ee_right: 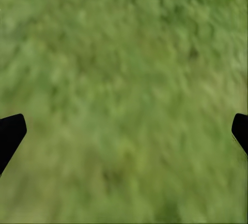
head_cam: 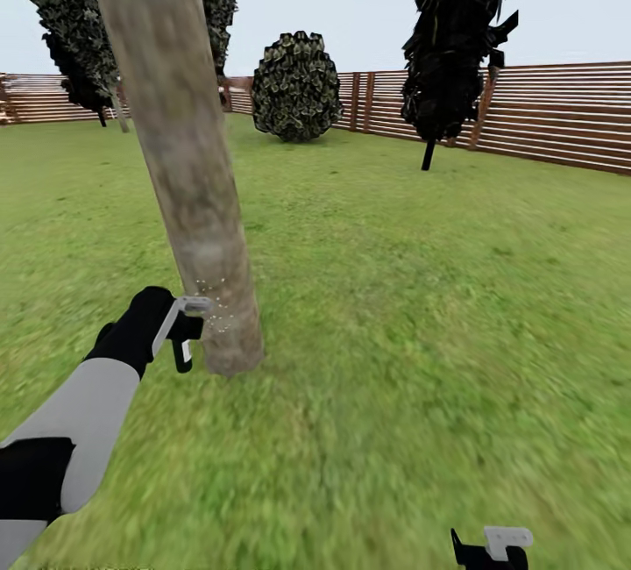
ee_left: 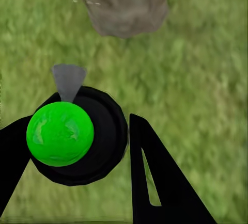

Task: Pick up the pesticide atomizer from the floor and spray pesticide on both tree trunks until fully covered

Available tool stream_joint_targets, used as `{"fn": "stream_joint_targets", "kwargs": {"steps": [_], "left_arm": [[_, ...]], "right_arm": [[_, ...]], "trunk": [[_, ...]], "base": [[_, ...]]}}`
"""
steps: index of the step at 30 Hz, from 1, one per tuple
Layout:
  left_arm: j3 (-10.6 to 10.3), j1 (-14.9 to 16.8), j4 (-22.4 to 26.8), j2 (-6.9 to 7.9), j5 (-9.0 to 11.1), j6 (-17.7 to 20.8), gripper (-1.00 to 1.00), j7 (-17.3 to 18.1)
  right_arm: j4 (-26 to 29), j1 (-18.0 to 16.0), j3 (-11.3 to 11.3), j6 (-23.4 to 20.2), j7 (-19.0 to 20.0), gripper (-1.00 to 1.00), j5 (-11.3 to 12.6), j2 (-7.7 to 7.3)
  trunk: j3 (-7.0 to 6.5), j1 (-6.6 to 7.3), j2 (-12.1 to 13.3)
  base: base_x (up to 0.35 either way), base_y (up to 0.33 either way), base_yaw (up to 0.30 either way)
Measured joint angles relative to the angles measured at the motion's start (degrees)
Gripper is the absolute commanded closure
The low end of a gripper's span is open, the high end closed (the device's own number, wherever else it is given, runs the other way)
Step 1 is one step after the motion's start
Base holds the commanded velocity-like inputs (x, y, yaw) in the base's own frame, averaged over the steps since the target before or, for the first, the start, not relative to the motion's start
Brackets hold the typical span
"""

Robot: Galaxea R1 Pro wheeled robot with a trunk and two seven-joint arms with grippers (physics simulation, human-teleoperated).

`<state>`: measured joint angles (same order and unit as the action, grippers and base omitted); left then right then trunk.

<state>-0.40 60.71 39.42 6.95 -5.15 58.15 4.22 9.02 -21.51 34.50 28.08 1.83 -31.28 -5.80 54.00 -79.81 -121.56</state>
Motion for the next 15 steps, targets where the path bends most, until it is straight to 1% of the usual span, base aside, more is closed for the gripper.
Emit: {"fn": "stream_joint_targets", "kwargs": {"steps": [3, 5, 8, 15], "left_arm": [[-0.03, -0.37, 0.00, 0.07, 0.02, 0.00, 1.00, 0.00], [0.08, -0.66, -0.02, 0.09, -0.09, -0.06, 1.00, 0.00], [0.12, -0.73, -0.09, 0.14, -0.09, -0.10, 1.00, 0.00], [0.10, -0.81, -0.07, 0.12, -0.26, -0.11, 1.00, 0.00]], "right_arm": [[0.00, -0.01, 0.00, 0.00, 0.00, -1.00, 0.00, 0.00], [0.00, 0.00, 0.00, 0.00, 0.00, -1.00, 0.00, 0.00], [0.01, 0.01, 0.00, 0.00, 0.00, -1.00, 0.00, -0.02], [0.01, 0.02, 0.00, 0.00, -0.08, -1.00, 0.01, -0.17]], "trunk": [[0.00, 0.00, 0.00], [0.00, 0.00, 0.00], [0.00, 0.00, 0.00], [0.00, -0.01, 0.00]], "base": [[0.167, -0.245, 0.276], [0.170, -0.243, 0.169], [0.112, -0.257, 0.041], [0.007, -0.275, 0.002]]}}
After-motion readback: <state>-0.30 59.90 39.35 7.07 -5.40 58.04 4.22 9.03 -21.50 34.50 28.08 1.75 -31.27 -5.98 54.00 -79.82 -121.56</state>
